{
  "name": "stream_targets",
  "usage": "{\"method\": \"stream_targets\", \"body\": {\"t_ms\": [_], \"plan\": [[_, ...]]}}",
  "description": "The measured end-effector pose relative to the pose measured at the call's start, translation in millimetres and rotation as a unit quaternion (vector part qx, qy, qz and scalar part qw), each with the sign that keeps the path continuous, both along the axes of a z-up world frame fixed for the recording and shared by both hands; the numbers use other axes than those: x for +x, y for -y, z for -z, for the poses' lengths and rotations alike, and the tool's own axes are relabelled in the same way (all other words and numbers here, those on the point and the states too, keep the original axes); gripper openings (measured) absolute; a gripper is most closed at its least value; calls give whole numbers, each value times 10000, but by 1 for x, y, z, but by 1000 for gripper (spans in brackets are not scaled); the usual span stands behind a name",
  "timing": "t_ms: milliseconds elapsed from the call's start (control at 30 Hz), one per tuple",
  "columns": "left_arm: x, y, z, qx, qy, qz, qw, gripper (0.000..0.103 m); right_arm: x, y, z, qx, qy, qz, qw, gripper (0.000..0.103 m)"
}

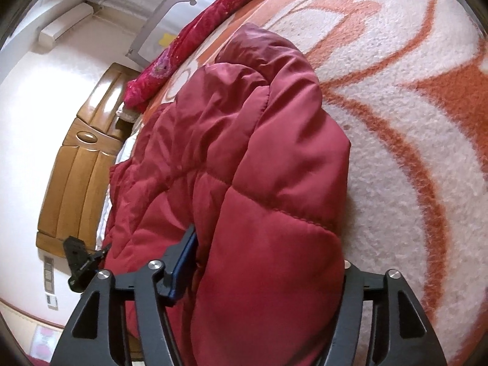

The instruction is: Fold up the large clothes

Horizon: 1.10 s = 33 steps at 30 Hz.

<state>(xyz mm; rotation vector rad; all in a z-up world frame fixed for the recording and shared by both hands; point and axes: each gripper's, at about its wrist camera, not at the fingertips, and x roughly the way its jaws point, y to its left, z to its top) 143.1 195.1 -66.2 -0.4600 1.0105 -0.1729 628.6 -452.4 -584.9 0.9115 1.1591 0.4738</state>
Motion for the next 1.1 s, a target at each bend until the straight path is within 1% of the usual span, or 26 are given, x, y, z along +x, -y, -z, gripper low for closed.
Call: {"method": "stream_targets", "body": {"t_ms": [33, 100, 300, 400, 467, 500, 533, 600, 700, 800, 933, 1000, 1100], "plan": [[0, 2, -2, 84, 1, -47, 10000, 74, 0, -1, -1, -21, -1, 12, 10000, 69], [-4, 2, -6, 167, 42, -164, 9997, 75, 0, -3, -2, -92, -1, 30, 10000, 71], [-13, -1, -14, 279, 136, -353, 9989, 76, 0, -4, -3, -209, 5, 39, 9998, 74], [-15, -3, -20, 242, 118, -386, 9989, 76, 2, -5, -2, -239, -30, 53, 9997, 77], [-18, -7, -26, 246, 149, -428, 9987, 76, 3, -4, -1, -251, -79, 67, 9996, 80], [-20, -8, -29, 271, 174, -455, 9984, 76, 4, -3, -1, -243, -112, 86, 9996, 84], [-21, -9, -32, 307, 197, -488, 9981, 76, 5, -1, 0, -239, -129, 104, 9996, 85], [-26, -15, -39, 457, 249, -632, 9966, 76, 6, 0, -1, -283, -115, 122, 9995, 85], [-34, -23, -47, 387, 350, -725, 9960, 76, 6, -1, -4, -448, -86, 111, 9989, 85], [-35, -24, -54, 405, 425, -712, 9957, 76, 7, -2, -10, -612, -96, 120, 9980, 85], [-38, -14, -65, 432, 565, -569, 9958, 76, 7, 0, -24, -882, -53, 161, 9960, 85], [-37, -5, -70, 411, 621, -439, 9963, 76, 6, 3, -29, -998, -19, 197, 9948, 85], [-37, 11, -76, 442, 705, -229, 9963, 76, 4, 10, -33, -1021, -10, 286, 9944, 85]]}}
